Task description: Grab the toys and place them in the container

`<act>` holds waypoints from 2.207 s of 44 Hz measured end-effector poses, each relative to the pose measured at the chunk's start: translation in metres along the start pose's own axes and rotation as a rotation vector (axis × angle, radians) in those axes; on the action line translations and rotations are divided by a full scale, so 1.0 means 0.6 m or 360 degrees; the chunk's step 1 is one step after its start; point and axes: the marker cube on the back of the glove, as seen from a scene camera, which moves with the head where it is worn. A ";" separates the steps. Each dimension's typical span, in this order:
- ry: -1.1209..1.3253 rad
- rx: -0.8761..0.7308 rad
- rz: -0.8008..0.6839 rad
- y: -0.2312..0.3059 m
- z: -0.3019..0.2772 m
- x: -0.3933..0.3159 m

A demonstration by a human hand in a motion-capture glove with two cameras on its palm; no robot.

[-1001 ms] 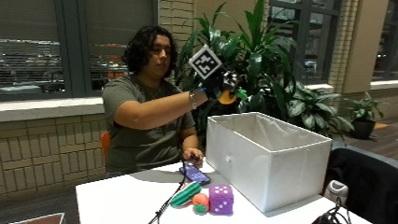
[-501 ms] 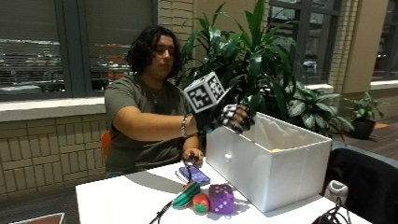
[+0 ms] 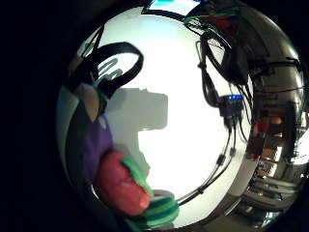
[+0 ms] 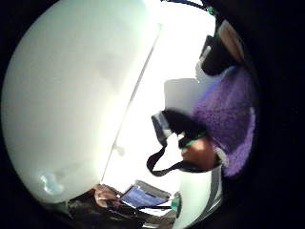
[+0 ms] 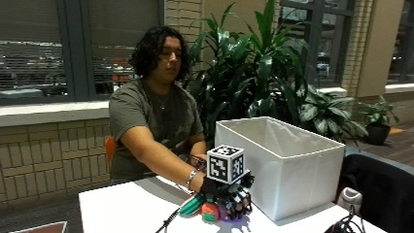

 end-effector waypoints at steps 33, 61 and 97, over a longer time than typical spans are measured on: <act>-0.0485 0.1048 -0.0966 0.159 -0.527 -0.277; 0.0079 0.0431 -0.0726 0.183 -0.241 -0.029; -0.0073 0.0785 -0.0323 0.314 0.003 0.162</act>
